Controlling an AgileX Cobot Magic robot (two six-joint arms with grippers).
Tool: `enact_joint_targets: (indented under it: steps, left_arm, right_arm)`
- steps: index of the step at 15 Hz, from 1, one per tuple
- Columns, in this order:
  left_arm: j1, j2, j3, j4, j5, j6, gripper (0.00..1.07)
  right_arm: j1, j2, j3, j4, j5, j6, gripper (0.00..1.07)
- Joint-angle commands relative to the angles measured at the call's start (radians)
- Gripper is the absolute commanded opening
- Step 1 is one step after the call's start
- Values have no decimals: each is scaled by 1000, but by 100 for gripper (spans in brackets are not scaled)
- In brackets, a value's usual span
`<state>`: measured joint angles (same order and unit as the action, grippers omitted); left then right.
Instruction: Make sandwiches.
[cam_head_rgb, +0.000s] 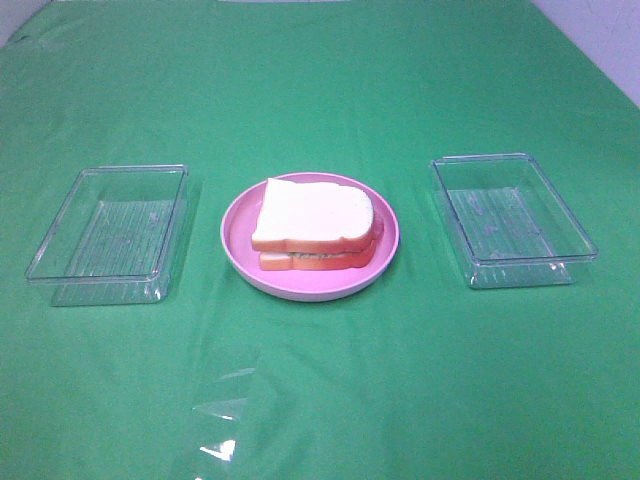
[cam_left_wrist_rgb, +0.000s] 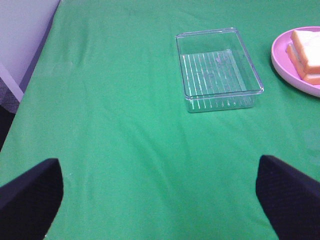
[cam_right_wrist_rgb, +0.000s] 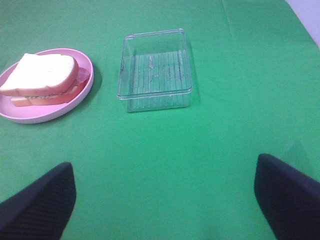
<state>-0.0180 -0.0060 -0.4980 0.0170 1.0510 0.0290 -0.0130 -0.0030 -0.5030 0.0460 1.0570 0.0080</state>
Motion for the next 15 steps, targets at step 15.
enact_joint_targets:
  steps: [15]
  left_arm:
    - [-2, -15, 3, 2, 0, -5, 97]
  right_arm:
    - [0, -20, 3, -38, -5, -8, 92]
